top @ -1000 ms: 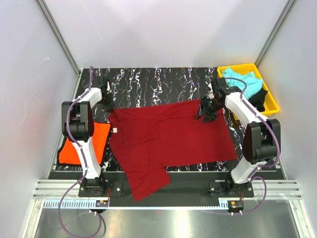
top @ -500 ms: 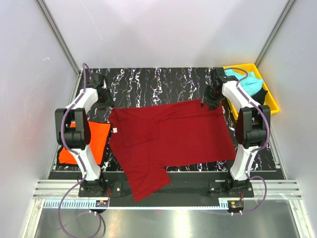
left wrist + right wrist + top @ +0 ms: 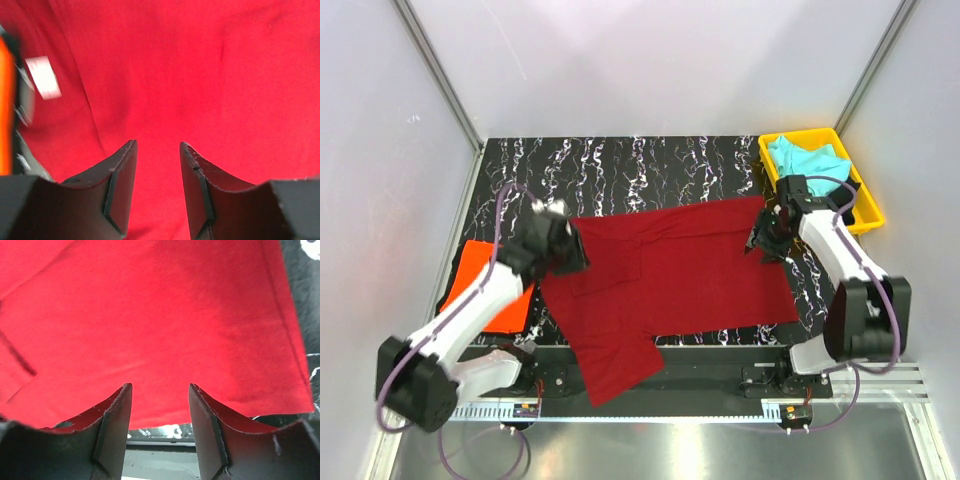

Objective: Fold and stack the t-shirts
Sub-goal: Fold the tshirt

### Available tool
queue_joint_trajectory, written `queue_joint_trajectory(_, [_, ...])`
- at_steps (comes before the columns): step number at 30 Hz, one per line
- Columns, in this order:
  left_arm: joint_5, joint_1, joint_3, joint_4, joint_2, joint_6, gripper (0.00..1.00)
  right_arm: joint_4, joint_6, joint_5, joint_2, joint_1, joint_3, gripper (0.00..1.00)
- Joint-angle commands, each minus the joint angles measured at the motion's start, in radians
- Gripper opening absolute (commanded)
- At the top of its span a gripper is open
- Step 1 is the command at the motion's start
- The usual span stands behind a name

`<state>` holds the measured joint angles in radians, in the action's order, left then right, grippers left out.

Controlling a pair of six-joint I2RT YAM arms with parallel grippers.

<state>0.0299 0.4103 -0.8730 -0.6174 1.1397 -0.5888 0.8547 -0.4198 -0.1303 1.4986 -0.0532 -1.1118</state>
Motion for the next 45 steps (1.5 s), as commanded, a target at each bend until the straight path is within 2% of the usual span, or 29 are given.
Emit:
queue_joint_trajectory(1, [0.089, 0.151, 0.144, -0.090, -0.136, -0.215, 0.43, -0.014, 0.010, -0.072, -0.101, -0.002, 0.041, 0.56])
queue_joint_trajectory(2, [0.096, 0.188, 0.167, -0.113, -0.167, -0.295, 0.44, -0.013, 0.009, -0.081, -0.135, 0.000, 0.052, 0.56])
queue_joint_trajectory(4, [0.120, 0.310, 0.225, -0.186, -0.260, -0.377, 0.44, -0.014, 0.000, -0.107, -0.159, 0.000, 0.084, 0.57])
queue_joint_trajectory(5, [0.128, 0.391, 0.239, -0.247, -0.285, -0.469, 0.44, -0.016, -0.005, -0.115, -0.184, 0.000, 0.096, 0.57])
queue_joint_trajectory(9, [0.123, 0.542, 0.279, -0.326, -0.362, -0.626, 0.44, -0.016, -0.014, -0.147, -0.227, -0.002, 0.150, 0.57])
queue_joint_trajectory(13, [0.094, 0.676, 0.267, -0.332, -0.307, -0.661, 0.42, -0.017, -0.014, -0.157, -0.258, 0.000, 0.194, 0.58])
queue_joint_trajectory(17, [0.133, 0.836, 0.209, -0.332, -0.203, -0.666, 0.40, -0.019, -0.008, -0.149, -0.262, 0.000, 0.182, 0.59])
queue_joint_trajectory(20, [0.114, 0.898, 0.189, -0.332, -0.115, -0.693, 0.40, -0.019, -0.013, -0.155, -0.258, 0.000, 0.167, 0.59])
queue_joint_trajectory(24, [0.073, 0.918, 0.213, -0.344, -0.075, -0.747, 0.41, -0.014, -0.011, -0.155, -0.262, 0.000, 0.165, 0.59])
queue_joint_trajectory(31, [0.088, 0.921, 0.301, -0.390, -0.146, -0.922, 0.41, -0.017, -0.010, -0.161, -0.268, 0.000, 0.190, 0.60])
queue_joint_trajectory(45, [0.110, 0.921, 0.371, -0.383, -0.143, -1.016, 0.38, -0.016, 0.006, -0.170, -0.258, 0.000, 0.184, 0.61])
